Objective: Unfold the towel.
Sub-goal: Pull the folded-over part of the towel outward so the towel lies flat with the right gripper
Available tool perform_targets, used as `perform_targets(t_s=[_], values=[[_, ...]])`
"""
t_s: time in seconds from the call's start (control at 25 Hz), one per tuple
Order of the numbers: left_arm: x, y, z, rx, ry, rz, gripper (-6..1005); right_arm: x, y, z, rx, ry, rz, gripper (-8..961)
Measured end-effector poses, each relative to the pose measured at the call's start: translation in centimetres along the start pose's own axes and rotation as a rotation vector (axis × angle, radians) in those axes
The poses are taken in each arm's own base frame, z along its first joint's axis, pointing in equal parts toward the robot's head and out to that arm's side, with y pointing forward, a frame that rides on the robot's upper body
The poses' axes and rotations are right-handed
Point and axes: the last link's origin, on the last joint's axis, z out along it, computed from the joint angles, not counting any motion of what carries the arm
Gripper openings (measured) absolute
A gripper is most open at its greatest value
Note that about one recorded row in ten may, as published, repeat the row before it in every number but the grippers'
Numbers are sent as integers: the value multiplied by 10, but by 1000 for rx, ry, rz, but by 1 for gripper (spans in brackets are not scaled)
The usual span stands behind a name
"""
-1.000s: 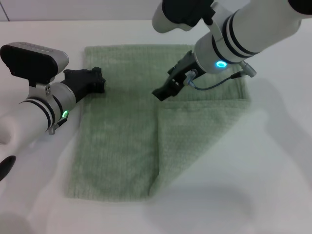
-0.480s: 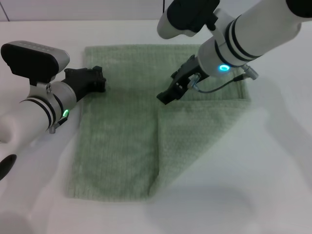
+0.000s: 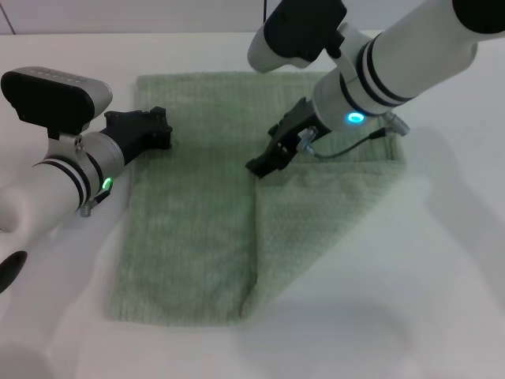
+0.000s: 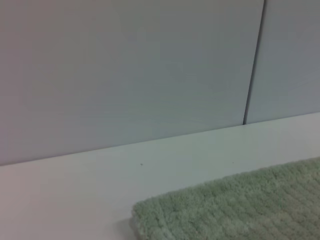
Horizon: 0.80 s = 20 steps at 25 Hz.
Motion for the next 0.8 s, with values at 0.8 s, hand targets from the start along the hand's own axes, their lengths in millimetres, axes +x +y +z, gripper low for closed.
perform_targets(t_s=[0.8], values=[[-1, 2, 0, -9, -1, 6, 50, 8, 8, 10, -66, 25, -1, 695]])
